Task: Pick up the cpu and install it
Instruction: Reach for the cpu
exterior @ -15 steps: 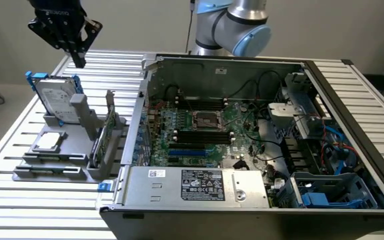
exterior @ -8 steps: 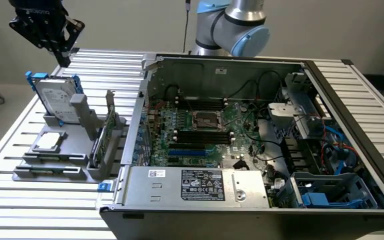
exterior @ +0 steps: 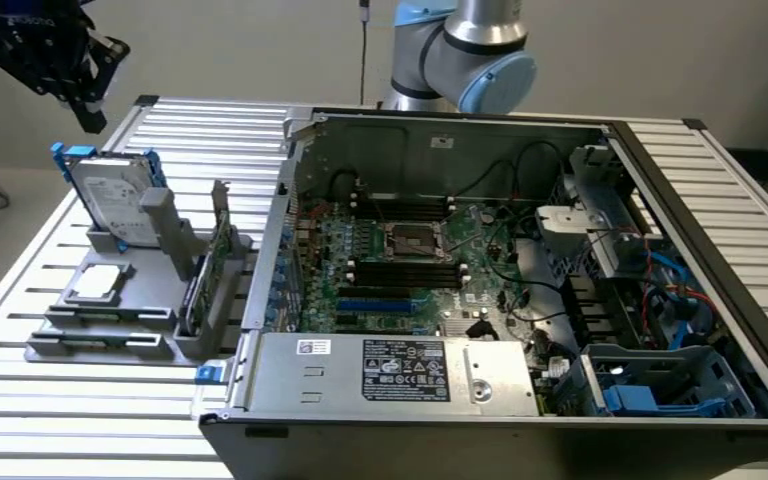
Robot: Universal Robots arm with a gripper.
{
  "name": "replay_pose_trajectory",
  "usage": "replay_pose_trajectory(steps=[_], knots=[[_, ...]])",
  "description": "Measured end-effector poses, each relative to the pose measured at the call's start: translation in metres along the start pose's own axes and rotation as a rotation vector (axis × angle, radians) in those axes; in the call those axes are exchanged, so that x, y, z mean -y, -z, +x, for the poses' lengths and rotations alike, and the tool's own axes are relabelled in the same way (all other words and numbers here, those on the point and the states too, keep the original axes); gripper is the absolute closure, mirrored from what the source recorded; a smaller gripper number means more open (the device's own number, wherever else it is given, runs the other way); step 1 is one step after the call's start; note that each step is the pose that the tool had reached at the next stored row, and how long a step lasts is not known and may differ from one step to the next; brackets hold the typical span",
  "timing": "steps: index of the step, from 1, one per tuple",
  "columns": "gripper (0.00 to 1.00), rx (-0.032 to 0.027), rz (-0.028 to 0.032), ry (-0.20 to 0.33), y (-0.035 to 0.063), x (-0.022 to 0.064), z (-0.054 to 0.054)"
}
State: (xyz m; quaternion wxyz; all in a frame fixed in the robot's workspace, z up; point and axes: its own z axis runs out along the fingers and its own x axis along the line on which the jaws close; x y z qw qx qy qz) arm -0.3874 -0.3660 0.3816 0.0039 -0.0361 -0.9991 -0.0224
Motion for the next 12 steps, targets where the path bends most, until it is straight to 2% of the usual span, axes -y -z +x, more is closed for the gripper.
replay_pose_trajectory(steps=[8,11,12], knots=[[0.89,-0.0002,0.0004,0.000,-0.0016,0.0017,0.036],[0.89,-0.0013,0.0029,0.000,-0.0035,0.0027,0.049],[0.89,-0.0019,0.0055,0.003,-0.0039,0.0028,0.051]])
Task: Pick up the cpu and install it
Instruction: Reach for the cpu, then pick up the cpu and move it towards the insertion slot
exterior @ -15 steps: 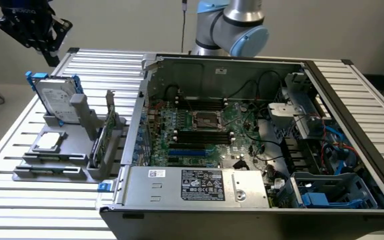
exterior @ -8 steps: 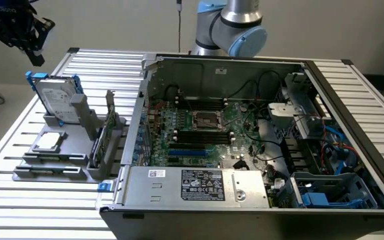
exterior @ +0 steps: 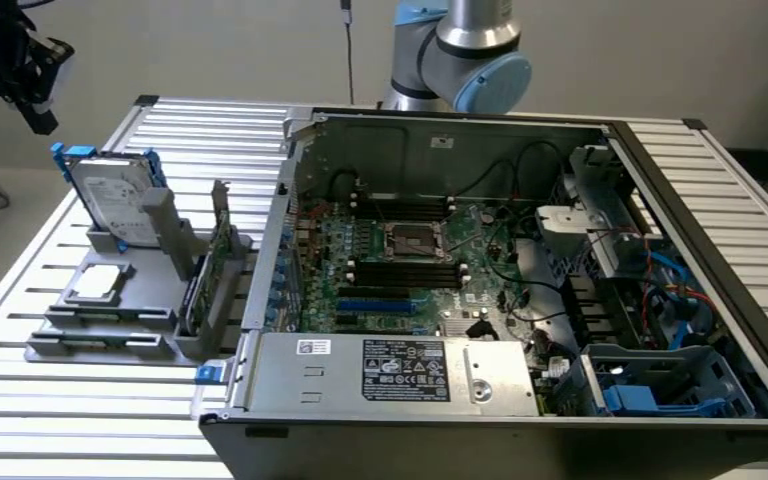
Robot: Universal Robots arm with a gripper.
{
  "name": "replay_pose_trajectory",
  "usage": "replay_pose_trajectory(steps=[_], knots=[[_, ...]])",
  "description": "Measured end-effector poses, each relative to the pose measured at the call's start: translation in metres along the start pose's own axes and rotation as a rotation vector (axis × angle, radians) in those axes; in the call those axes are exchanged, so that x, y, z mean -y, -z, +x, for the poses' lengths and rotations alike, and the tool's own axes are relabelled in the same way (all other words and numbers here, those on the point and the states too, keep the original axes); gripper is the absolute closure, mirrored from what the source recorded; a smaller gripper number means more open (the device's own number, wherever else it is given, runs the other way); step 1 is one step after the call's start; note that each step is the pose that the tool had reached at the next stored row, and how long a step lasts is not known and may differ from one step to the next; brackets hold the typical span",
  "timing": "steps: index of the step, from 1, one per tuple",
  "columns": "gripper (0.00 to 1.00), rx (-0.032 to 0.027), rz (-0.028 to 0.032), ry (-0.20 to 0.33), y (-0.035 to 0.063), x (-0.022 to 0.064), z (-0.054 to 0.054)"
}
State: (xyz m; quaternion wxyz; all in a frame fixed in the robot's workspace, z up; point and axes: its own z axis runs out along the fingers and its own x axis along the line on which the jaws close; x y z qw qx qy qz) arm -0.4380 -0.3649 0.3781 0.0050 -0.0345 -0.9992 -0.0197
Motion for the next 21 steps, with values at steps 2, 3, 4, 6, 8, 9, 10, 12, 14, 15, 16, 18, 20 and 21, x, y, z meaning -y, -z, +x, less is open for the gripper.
replay_pose_trajectory(steps=[2,3,4,6,8,9,10,12,14,15,16,18,20,21], knots=[[0.89,0.0001,0.0066,0.006,-0.0001,0.0000,0.0003],[0.89,0.0000,0.0074,0.006,-0.0001,0.0001,0.0004],[0.89,0.0004,0.0098,0.006,-0.0002,0.0000,0.0004],[0.89,0.0013,0.0205,0.007,-0.0014,0.0000,0.0005],[0.89,0.0018,0.0310,0.010,-0.0028,0.0001,0.0004],[0.89,0.0019,0.0368,0.012,-0.0033,0.0001,0.0004],[0.89,0.0024,0.0432,0.014,-0.0039,0.0002,0.0004],[0.89,0.0030,0.0532,0.020,-0.0055,0.0002,0.0004],[0.89,0.0032,0.0594,0.025,-0.0076,0.0003,0.0003],[0.89,0.0032,0.0606,0.026,-0.0089,0.0004,0.0002],[0.89,0.0031,0.0607,0.026,-0.0094,0.0004,0.0002],[0.89,0.0031,0.0608,0.026,-0.0094,0.0003,0.0003],[0.89,0.0033,0.0606,0.026,-0.0095,0.0004,0.0003],[0.89,0.0033,0.0606,0.026,-0.0095,0.0004,0.0003]])
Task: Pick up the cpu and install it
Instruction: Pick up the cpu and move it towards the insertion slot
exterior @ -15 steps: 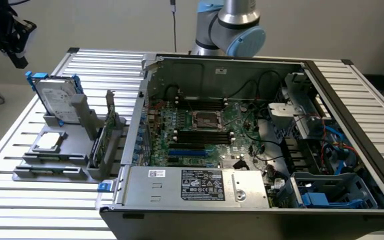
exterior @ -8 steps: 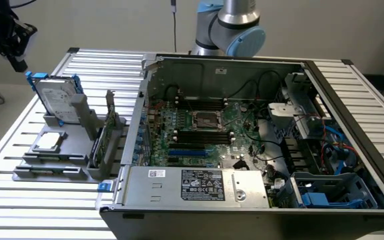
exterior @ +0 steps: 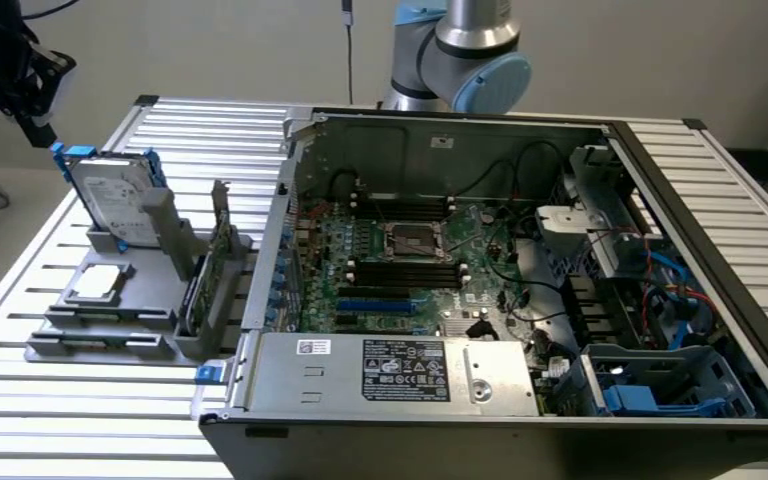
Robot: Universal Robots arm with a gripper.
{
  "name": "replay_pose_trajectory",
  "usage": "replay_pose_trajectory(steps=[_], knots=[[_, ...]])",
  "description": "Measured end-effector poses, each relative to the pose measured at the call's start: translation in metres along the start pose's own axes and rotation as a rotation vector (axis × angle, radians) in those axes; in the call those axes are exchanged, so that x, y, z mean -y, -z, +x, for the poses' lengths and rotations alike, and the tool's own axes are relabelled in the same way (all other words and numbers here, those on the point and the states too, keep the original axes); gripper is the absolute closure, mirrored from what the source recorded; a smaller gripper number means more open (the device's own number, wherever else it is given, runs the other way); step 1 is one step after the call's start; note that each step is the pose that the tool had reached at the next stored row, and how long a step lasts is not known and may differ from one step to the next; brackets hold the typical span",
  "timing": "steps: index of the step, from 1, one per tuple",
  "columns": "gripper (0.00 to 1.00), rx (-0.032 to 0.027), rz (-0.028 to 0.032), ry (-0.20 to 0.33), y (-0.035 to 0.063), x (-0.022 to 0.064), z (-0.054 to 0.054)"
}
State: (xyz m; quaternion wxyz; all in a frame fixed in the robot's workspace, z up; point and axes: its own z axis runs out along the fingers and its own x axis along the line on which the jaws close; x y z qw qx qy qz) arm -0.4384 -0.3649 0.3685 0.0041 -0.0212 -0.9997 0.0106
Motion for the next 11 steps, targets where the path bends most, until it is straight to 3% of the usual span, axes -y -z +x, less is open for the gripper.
replay_pose_trajectory(steps=[10,11], knots=[[0.88,0.0000,0.0000,0.000,0.0000,0.0000,0.0000],[0.83,0.0000,0.0000,0.000,0.0000,0.0000,0.0000]])
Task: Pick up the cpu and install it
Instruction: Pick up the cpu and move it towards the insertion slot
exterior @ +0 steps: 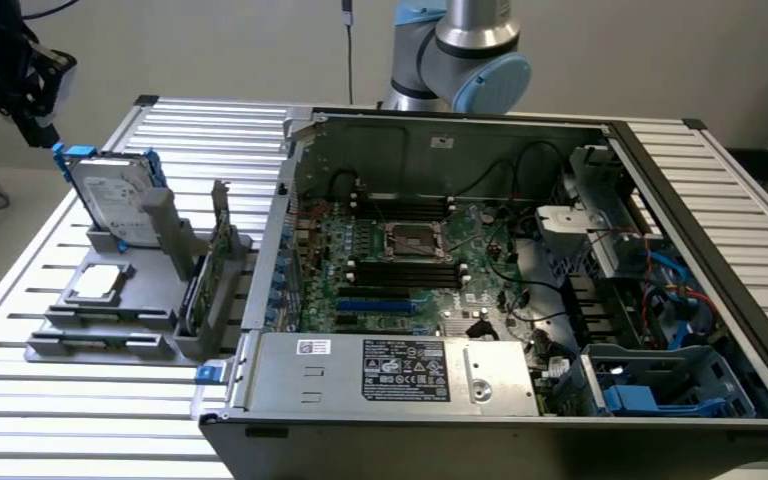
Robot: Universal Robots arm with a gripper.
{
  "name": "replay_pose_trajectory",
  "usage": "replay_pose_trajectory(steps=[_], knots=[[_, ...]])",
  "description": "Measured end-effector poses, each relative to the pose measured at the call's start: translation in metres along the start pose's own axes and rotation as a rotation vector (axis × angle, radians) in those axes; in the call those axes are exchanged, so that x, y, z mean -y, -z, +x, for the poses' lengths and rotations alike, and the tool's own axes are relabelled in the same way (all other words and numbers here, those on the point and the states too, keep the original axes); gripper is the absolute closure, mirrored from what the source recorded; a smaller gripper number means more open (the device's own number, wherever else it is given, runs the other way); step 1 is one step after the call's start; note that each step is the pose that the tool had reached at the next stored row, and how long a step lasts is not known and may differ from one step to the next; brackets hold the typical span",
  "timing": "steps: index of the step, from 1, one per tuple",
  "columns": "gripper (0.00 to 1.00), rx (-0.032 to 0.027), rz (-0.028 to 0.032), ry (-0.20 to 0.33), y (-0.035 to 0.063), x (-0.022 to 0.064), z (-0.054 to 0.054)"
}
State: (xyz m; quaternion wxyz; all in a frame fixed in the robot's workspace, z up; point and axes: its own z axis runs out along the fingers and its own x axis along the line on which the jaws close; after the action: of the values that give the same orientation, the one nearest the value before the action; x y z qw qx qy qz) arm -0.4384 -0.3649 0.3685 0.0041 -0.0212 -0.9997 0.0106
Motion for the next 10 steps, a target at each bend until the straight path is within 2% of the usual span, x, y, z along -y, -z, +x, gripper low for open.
replay_pose_trajectory(steps=[1,2,5,8,10], knots=[[0.83,0.0000,0.0000,0.000,0.0000,0.0000,0.0000],[0.70,-0.0001,0.0001,0.000,0.0000,0.0000,0.0000],[0.64,0.0001,-0.0001,0.000,-0.0004,0.0002,0.0004],[0.47,0.0000,0.0000,0.000,-0.0028,0.0009,0.0009],[0.47,-0.0001,0.0000,0.000,-0.0064,0.0019,0.0010]])
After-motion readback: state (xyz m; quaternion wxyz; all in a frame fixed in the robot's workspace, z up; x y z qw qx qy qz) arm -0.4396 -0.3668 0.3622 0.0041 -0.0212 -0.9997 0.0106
